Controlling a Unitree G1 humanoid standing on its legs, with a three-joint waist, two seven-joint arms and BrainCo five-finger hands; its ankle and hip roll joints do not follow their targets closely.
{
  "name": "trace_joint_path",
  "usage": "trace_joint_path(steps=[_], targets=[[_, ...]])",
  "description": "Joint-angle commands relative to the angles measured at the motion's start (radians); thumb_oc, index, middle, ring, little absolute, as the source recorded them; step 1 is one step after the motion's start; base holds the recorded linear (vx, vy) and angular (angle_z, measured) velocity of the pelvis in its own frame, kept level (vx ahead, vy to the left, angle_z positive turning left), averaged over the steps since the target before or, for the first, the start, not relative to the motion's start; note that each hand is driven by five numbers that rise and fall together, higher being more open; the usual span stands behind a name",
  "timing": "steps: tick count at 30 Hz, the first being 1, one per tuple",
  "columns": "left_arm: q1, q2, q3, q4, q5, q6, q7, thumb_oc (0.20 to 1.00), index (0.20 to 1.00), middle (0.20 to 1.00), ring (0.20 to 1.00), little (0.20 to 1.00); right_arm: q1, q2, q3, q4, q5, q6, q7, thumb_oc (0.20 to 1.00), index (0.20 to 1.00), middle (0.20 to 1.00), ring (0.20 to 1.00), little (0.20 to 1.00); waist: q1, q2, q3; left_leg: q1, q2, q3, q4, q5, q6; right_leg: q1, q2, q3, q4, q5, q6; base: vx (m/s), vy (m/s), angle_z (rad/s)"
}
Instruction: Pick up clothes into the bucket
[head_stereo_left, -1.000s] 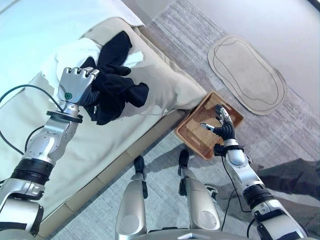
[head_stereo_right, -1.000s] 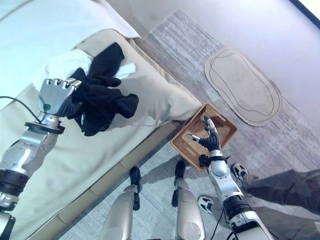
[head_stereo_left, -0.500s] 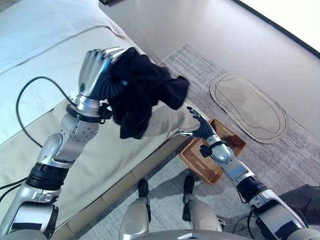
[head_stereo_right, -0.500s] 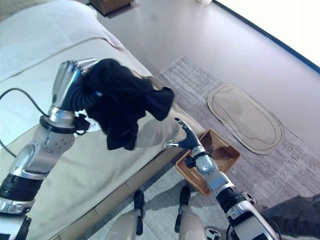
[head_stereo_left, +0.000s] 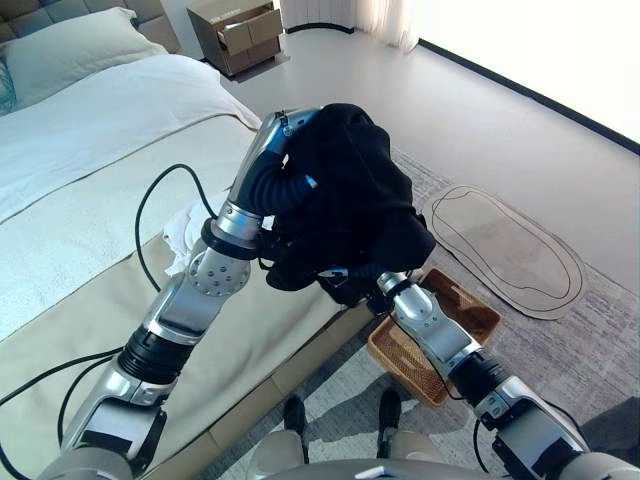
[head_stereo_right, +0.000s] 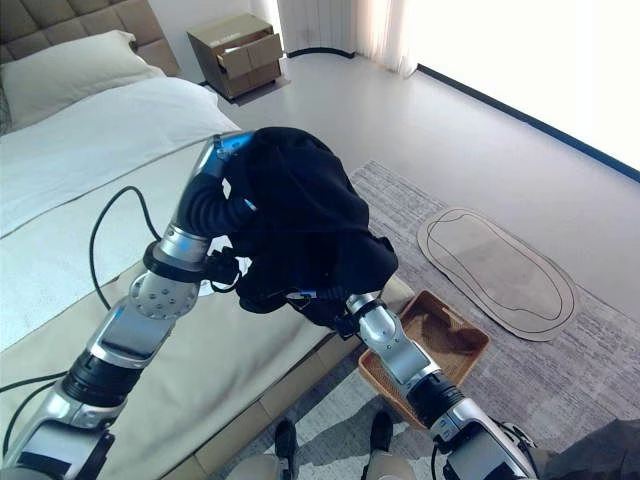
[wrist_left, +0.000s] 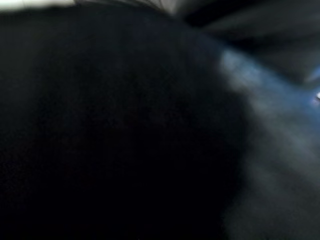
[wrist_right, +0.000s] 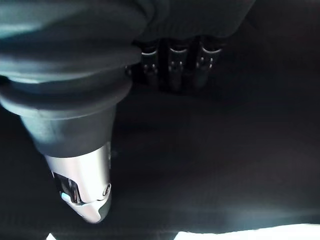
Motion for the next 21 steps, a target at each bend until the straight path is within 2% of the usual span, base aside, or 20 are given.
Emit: trace_joint_path(steps=[1,2,3,9,14,19,20,21], targets=[[-0.065,-0.02,-0.025,-0.072,-0.074,-0.027,0.01,0.2,0.2,0.2,0.2,0.2,-0.035,0.064,0.009,-0.048,0.022,-0.027,-0.01,1.0,1.0,1.0,1.0,1.0,0.006,-0.038,-0.063,-0.03,0.008,-0.041,0.007,0.012,-0.003,0.041,-0.077,0.0,0.091,-0.094,0.092,0.0,0.0,0.0],[-0.065,-0.022,-0.023,-0.082,-0.077,-0.026,0.006,0.2,0.2,0.2,0.2,0.2,-0.032,0.066,0.009,-0.05,0.03,-0.026,-0.01,0.683,0.683,0.683,0.683,0.683,0.006,-0.038,-0.066,-0.029,0.008,-0.042,0.005,0.011,-0.003,0.043,-0.077,0.0,0.09,-0.095,0.092,0.0,0.0,0.0],[-0.062,-0.024,-0.023,-0.082,-0.082,-0.027,0.007,0.2,0.2,0.2,0.2,0.2,-0.022,0.067,0.005,-0.05,0.048,-0.028,-0.003,0.2,0.2,0.2,0.2,0.2,0.005,-0.038,-0.069,-0.026,0.007,-0.042,0.002,0.011,-0.003,0.045,-0.076,-0.001,0.088,-0.094,0.091,0.0,0.0,0.0],[-0.028,-0.015,-0.001,-0.06,-0.063,-0.02,0.018,0.2,0.2,0.2,0.2,0.2,0.032,0.055,-0.022,-0.049,0.095,-0.035,0.0,0.2,0.2,0.2,0.2,0.2,0.001,-0.039,-0.08,-0.019,0.006,-0.043,-0.002,0.011,-0.003,0.054,-0.076,-0.006,0.085,-0.094,0.09,0.0,0.0,0.0],[0.066,-0.019,0.057,0.005,-0.047,-0.005,0.045,0.2,0.2,0.2,0.2,0.2,0.126,0.052,-0.088,-0.093,0.189,-0.046,-0.003,0.2,0.2,0.2,0.2,0.2,-0.009,-0.041,-0.081,-0.016,0.006,-0.04,-0.006,0.012,-0.003,0.054,-0.076,-0.006,0.084,-0.093,0.09,0.0,0.0,0.0],[0.227,-0.081,0.081,0.058,-0.192,-0.01,0.01,0.2,0.2,0.2,0.2,0.2,0.193,0.056,-0.165,-0.167,0.339,-0.063,-0.019,0.2,0.2,0.2,0.2,0.2,-0.016,-0.044,-0.078,-0.018,0.007,-0.034,-0.005,0.012,0.0,0.047,-0.075,-0.001,0.083,-0.089,0.087,0.0,0.0,0.0],[0.256,-0.099,0.07,0.101,-0.227,-0.023,0.0,0.2,0.2,0.2,0.2,0.2,0.212,0.044,-0.196,-0.099,0.392,-0.086,0.016,0.2,0.2,0.2,0.2,0.2,-0.016,-0.046,-0.077,-0.018,0.007,-0.035,-0.005,0.014,0.001,0.047,-0.075,-0.001,0.083,-0.089,0.087,0.0,0.0,0.0],[0.282,-0.114,0.065,0.148,-0.233,-0.031,0.001,0.2,0.2,0.2,0.2,0.2,0.218,0.055,-0.238,-0.002,0.402,-0.111,-0.011,0.2,0.2,0.2,0.2,0.2,-0.012,-0.046,-0.078,-0.02,0.006,-0.036,-0.005,0.013,0.0,0.048,-0.075,-0.002,0.083,-0.091,0.087,0.0,0.0,0.0]])
